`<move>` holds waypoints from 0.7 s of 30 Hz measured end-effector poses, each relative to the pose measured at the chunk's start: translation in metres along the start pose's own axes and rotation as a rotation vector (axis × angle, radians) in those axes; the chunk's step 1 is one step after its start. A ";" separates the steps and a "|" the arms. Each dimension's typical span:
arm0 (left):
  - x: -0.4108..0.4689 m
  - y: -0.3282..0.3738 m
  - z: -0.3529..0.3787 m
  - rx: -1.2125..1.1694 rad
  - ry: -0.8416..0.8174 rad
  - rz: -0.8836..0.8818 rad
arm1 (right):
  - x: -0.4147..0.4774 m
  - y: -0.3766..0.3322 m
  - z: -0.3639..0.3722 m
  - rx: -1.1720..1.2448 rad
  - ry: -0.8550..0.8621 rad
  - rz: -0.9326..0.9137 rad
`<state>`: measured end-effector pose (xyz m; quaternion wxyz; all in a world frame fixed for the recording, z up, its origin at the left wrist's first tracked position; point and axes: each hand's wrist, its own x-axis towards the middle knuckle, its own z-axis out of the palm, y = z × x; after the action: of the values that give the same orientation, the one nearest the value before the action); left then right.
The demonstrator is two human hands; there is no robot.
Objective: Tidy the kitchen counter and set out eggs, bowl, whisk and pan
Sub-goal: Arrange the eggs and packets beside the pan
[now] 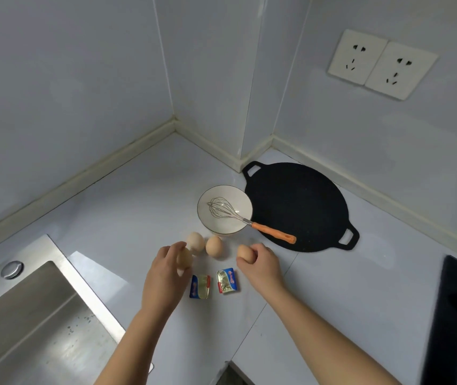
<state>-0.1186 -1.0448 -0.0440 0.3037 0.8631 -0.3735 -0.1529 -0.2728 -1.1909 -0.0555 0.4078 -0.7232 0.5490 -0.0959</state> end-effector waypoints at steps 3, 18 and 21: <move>-0.013 0.032 0.017 -0.016 -0.136 0.117 | -0.009 0.024 -0.029 0.031 0.037 0.050; -0.022 0.232 0.201 0.052 -0.549 0.608 | -0.028 0.174 -0.224 0.091 0.234 0.240; -0.007 0.268 0.234 0.079 -0.559 0.663 | -0.005 0.190 -0.253 0.043 0.268 0.232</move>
<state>-0.3865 -1.2793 -0.0522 0.1903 0.6327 -0.7040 -0.2604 -0.5595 -1.3214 -0.0219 0.3545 -0.6270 0.6760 -0.1557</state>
